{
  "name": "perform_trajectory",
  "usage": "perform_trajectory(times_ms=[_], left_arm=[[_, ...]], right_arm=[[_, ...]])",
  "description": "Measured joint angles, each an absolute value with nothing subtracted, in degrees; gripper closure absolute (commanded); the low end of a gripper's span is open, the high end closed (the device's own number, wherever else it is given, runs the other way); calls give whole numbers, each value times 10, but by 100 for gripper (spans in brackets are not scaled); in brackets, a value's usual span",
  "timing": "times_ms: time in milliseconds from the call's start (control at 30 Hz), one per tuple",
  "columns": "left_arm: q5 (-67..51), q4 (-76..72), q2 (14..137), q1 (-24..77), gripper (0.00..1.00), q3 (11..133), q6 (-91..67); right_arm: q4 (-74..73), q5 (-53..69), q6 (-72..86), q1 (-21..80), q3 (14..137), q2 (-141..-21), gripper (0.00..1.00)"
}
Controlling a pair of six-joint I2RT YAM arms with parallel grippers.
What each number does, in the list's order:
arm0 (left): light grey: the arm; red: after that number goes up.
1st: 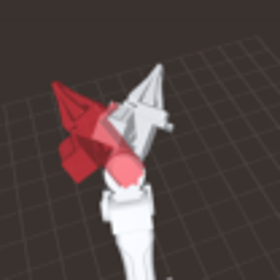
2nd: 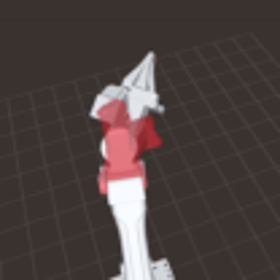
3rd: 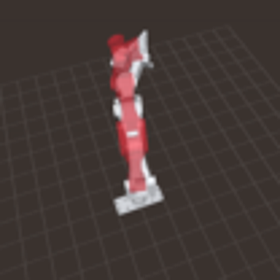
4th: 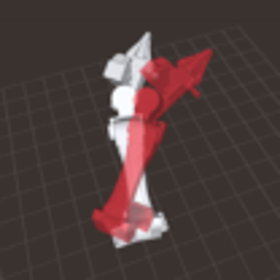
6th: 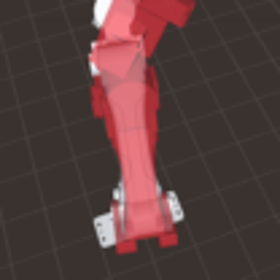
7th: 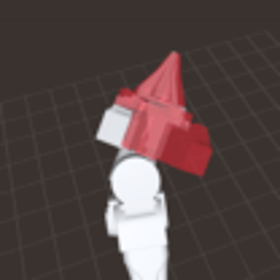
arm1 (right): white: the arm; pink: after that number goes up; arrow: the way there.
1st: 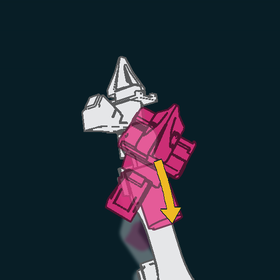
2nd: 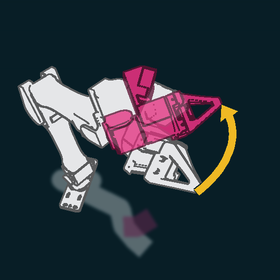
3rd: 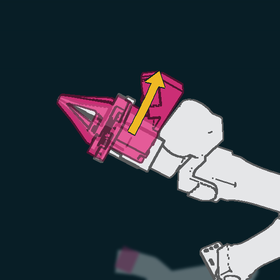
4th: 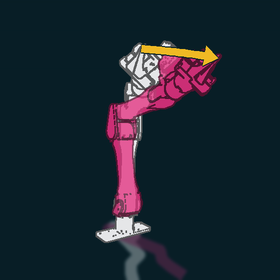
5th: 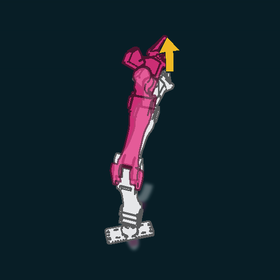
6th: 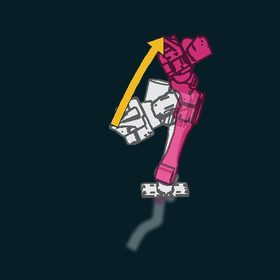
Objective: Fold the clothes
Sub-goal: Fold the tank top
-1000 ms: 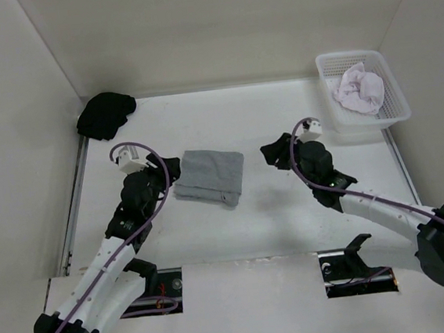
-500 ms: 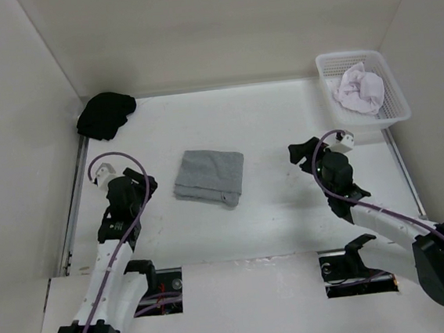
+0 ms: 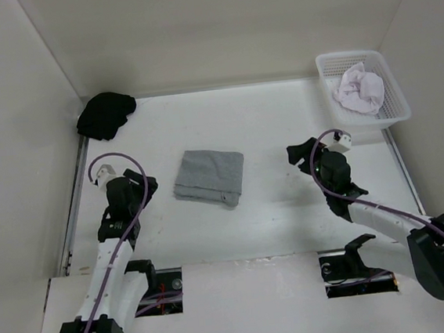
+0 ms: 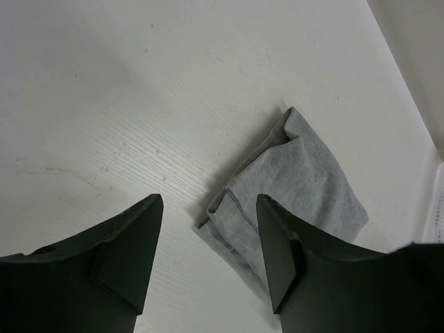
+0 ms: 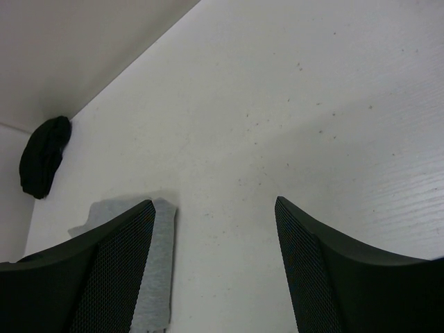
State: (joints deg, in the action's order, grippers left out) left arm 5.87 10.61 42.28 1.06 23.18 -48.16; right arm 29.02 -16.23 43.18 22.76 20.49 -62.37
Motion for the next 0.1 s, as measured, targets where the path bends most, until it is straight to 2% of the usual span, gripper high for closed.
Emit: perform_trajectory(times_ms=[100], left_arm=[[57,91,438,17,44,231,-481]], right_arm=[[290,-159,433,227,205,-624,26]])
